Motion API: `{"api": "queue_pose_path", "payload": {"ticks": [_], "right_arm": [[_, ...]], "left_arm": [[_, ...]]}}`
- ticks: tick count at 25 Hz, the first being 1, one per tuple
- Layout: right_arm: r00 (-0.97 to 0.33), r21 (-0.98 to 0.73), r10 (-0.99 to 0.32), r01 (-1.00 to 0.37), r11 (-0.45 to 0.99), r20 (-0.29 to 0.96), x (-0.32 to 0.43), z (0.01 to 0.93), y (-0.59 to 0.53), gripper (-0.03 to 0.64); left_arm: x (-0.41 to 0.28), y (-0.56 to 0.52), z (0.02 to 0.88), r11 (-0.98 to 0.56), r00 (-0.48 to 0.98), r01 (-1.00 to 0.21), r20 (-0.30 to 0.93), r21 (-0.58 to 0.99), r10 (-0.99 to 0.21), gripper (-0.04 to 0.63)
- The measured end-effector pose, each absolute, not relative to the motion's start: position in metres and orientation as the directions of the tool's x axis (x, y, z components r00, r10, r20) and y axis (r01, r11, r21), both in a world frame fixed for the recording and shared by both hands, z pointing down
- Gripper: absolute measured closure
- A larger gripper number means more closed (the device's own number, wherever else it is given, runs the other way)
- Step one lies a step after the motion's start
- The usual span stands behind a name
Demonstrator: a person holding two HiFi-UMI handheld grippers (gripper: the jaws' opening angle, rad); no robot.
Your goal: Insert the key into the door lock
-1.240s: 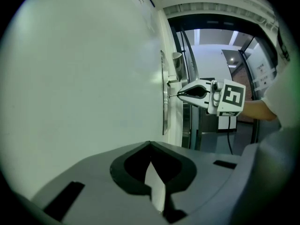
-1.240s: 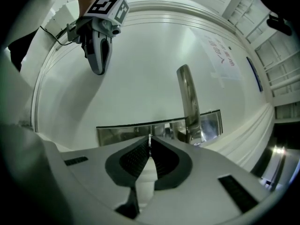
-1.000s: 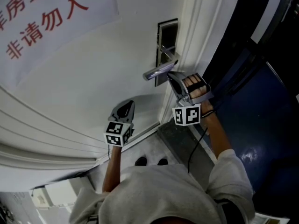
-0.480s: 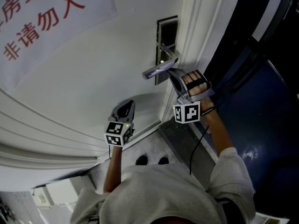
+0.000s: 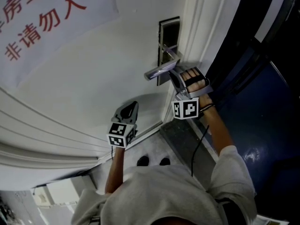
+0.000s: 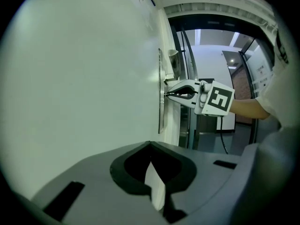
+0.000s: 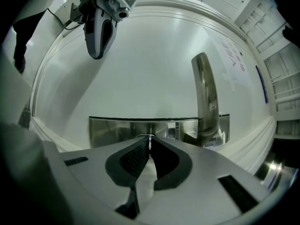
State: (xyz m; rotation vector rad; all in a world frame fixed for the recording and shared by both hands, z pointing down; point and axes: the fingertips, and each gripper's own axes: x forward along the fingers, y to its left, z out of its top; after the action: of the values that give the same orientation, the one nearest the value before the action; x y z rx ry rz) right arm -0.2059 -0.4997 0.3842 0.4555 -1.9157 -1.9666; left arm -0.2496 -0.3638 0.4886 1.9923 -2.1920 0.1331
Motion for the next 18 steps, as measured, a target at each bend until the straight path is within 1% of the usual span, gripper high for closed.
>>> {"api": "queue_pose_path", "payload": {"ticks": [7,9,10,12,14,18], "right_arm": [[-0.887,0.999,-0.461,0.033,-0.030,0.015,-0.206,0.385,-0.499,0.587],[-0.887,0.998,-0.460,0.057,-0.018,0.043,-0.205,0.389,-0.499,0.586],[-0.886,0.997,-0.459,0.076,-0.007,0.065,-0.205,0.392,-0.498,0.568],[-0.883,0.994,-0.458,0.110,0.012,0.103,-0.204,0.398,-0.498,0.505],[-0.878,0.992,-0.464,0.125,0.016,0.118,-0.202,0.402,-0.499,0.466],[-0.874,0.995,-0.478,0.102,0.001,0.090,-0.197,0.398,-0.499,0.463]], "left_arm": [[-0.248,-0.362,0.486,0.099,-0.090,-0.994,0.184,0.045,-0.979,0.578],[-0.247,-0.362,0.485,0.096,-0.087,-0.995,0.182,0.041,-0.979,0.578],[-0.246,-0.361,0.484,0.095,-0.086,-0.995,0.181,0.041,-0.980,0.578],[-0.246,-0.360,0.483,0.095,-0.086,-0.995,0.179,0.040,-0.980,0.578],[-0.246,-0.358,0.482,0.095,-0.087,-0.995,0.179,0.036,-0.980,0.578],[-0.247,-0.357,0.481,0.095,-0.089,-0.995,0.179,0.026,-0.980,0.578]]}}
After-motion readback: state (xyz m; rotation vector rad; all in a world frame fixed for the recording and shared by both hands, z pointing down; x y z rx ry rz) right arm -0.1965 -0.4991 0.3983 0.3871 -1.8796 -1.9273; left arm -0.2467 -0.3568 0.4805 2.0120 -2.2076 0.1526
